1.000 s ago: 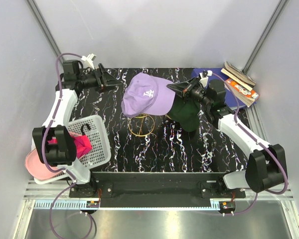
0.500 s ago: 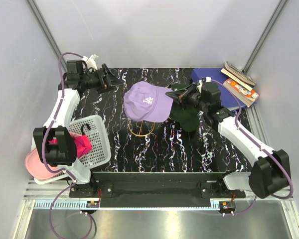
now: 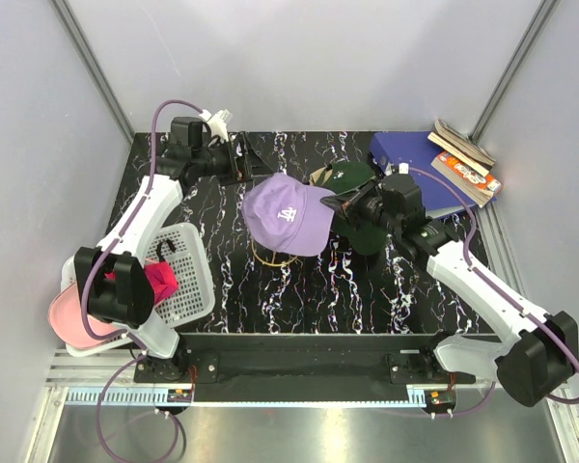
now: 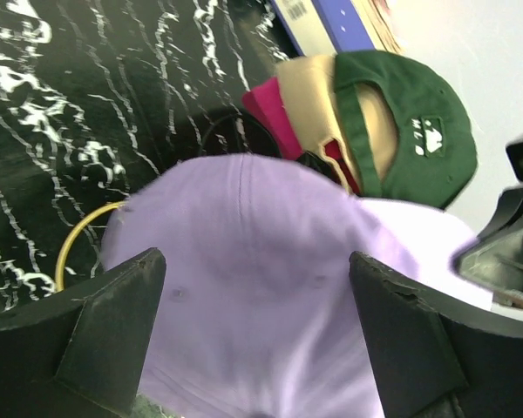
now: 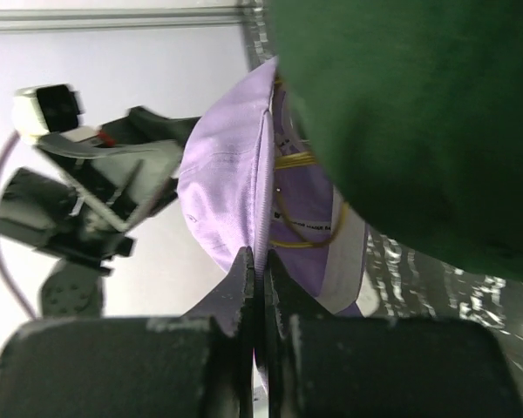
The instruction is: Stack the hats
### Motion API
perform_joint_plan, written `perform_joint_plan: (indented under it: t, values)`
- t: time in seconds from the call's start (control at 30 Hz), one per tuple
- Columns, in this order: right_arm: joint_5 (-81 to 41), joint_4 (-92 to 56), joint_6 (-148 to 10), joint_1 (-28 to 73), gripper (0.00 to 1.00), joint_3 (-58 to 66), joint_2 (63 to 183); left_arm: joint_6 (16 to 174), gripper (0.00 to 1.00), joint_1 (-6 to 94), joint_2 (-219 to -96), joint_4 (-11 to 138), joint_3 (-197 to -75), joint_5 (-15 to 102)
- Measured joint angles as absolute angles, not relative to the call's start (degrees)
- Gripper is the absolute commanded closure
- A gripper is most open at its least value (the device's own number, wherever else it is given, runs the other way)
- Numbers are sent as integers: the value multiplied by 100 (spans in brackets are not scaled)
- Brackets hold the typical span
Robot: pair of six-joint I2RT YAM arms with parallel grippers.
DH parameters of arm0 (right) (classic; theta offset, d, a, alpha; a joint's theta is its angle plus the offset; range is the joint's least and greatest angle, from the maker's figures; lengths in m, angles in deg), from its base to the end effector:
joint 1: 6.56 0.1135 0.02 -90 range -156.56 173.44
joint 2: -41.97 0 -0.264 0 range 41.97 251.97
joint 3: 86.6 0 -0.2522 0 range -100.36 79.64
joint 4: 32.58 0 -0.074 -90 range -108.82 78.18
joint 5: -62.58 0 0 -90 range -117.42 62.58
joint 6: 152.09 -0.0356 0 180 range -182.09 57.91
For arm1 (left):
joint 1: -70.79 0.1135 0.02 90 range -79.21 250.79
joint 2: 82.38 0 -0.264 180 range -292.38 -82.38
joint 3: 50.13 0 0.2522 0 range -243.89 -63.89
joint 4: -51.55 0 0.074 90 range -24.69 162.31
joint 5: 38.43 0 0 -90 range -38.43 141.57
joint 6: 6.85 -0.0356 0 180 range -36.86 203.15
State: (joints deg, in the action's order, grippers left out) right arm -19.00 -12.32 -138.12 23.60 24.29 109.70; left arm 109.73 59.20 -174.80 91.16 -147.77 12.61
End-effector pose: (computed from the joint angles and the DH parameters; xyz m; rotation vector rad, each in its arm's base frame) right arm 0.2355 0.1429 0.3285 0.7347 2.0270 1.3259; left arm 0.3542 -0.0955 0.3428 0.1195 2.2273 -1.1111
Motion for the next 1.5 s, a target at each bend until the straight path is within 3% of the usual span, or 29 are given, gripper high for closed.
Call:
perform_joint_plan:
  t: [0.07,0.1,0.17,0.4,0.7,1.5]
  values:
    - [-2009,-945,-13711,2381,69,2372,10963,10971,10,5922,-17480,9113,-14777,1335]
    - [-2066,-849,-13668,2386,54,2361,10943,10973,10,5924,-17480,9113,-14777,1374]
    - [-2158,-644,-13563,2386,46,2313,10895,10971,11,5904,-17483,9116,-14777,1453]
    - [-2249,-183,-12824,2388,44,1577,10847,10971,11,5801,-17640,9135,-14864,1619]
    - [-2485,108,-12328,2388,43,1489,10511,10949,11,5517,-17856,9236,-15004,1785]
    - [-1401,386,-9609,2950,43,232,12104,10615,3,5471,-17736,9402,-15791,2679]
